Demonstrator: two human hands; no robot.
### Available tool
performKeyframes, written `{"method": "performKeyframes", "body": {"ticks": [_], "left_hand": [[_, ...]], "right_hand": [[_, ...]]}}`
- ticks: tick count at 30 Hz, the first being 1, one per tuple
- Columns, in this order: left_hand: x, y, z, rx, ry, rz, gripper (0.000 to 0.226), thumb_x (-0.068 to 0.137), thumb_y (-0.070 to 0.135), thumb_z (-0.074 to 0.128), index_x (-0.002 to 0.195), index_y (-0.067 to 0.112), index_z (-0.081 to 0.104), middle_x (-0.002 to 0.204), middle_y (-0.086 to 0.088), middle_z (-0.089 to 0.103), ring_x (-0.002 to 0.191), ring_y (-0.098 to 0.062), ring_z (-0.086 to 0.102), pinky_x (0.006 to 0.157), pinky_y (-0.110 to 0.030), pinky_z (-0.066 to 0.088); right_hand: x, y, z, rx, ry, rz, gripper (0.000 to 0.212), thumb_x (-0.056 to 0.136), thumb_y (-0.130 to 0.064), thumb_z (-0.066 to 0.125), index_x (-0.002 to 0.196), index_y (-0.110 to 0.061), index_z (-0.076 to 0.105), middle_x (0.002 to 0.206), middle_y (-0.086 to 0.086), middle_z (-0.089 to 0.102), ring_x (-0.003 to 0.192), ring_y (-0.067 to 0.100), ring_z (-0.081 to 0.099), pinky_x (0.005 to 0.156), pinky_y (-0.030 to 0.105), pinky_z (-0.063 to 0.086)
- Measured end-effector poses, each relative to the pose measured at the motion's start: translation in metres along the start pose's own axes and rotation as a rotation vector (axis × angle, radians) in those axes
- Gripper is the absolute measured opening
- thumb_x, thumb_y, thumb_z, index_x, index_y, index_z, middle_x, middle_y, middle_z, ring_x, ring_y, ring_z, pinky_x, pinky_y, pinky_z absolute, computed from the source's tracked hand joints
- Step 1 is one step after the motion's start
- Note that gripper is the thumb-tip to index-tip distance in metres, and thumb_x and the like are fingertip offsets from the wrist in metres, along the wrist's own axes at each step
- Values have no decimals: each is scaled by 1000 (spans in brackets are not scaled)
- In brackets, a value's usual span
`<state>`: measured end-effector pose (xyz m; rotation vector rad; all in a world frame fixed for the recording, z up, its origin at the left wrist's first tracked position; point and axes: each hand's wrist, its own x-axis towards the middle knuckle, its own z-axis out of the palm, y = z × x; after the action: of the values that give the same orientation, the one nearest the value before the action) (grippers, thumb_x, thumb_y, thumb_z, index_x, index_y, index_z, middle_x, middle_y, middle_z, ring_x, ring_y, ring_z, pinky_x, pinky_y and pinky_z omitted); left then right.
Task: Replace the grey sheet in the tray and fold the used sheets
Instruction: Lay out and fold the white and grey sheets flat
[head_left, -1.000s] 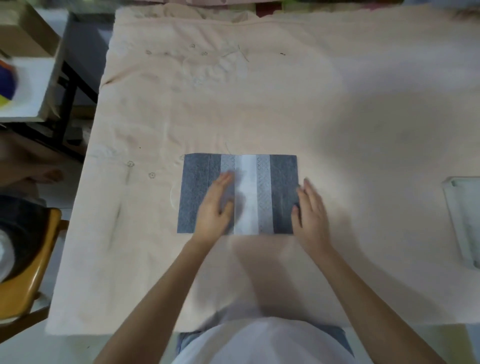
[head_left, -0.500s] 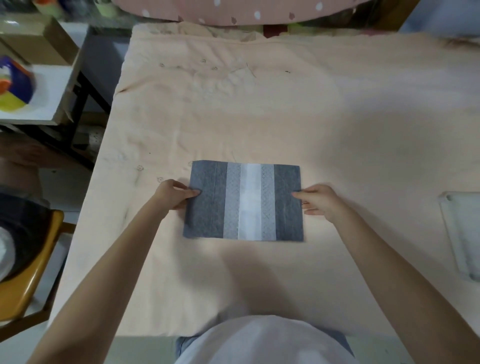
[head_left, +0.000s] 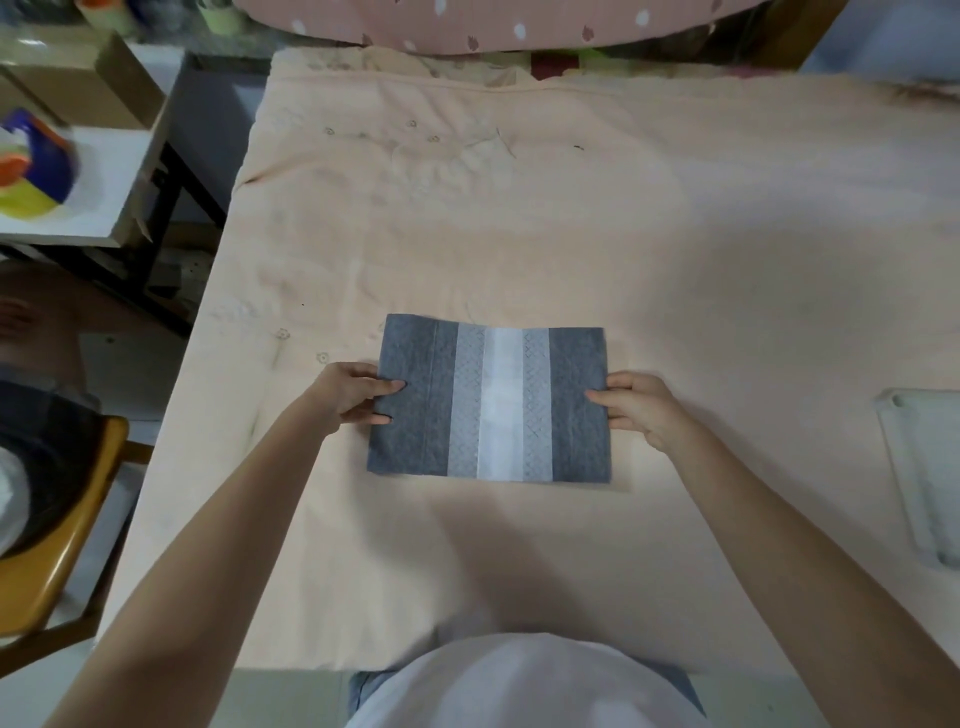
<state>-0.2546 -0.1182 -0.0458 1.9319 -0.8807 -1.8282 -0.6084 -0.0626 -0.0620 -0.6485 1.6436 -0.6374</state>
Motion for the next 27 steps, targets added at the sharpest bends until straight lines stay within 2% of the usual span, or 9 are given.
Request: {"method": "performKeyframes", "body": {"ticks": [6,11,15,17,21,23,25,27], "left_hand": [[-4,10,0,-22,9,70,19,74,13,79,89,7,68,90,-7,70,73,-18,69,48,-22,56],[-10,20,4,65,55,130,18,73,18,81,75,14,63,78,-1,68,58,-9,66,44,-16,51],[-15,34,7,-1,50,238,16,76,15,78,80,10,63,87,-7,68,69,-18,66,48,-19,55],[-17,43,8,-56,63,323,13,77,13,76,81,9,64,87,-8,68,69,-19,66,52,-22,57],[-23,53,7,-95,-15,478,4,83,6,68,86,6,65,87,-12,66,83,-24,66,72,-28,60],[-29,53,6,-74,-50,586,10,84,-2,65,90,5,66,87,-6,70,86,-19,67,81,-27,57],[-36,49,4,-2,-53,704,17,82,-7,63,92,6,68,87,3,73,86,-9,67,81,-21,53],[-43,39,3,63,-85,798,21,82,-14,60,95,0,67,97,-5,71,102,-9,65,89,-20,49]], "right_hand": [[-3,-9,-11,-13,25,-101,26,82,-11,72,106,-4,65,102,11,70,89,22,68,80,35,55],[-8,-19,-17,-6,14,-129,22,83,-10,70,104,-4,66,99,8,69,87,19,67,67,25,54],[-11,-36,-25,29,83,-218,20,79,-11,75,97,-8,67,94,5,69,79,13,68,61,22,56],[-14,-46,-29,63,147,-318,16,78,-11,76,91,-14,67,90,1,70,74,8,68,67,24,59],[-23,-60,-36,82,218,-524,14,78,-5,74,82,-17,67,79,-8,72,71,3,68,71,22,58],[-30,-60,-39,51,231,-606,15,77,-1,74,81,-14,67,71,-16,72,68,-3,66,70,14,54],[-36,-57,-41,34,252,-661,17,76,6,72,83,-9,67,66,-20,69,64,-8,63,68,9,50],[-44,-49,-46,92,203,-708,26,73,13,70,75,-13,72,66,-18,69,67,-6,64,73,12,52]]}}
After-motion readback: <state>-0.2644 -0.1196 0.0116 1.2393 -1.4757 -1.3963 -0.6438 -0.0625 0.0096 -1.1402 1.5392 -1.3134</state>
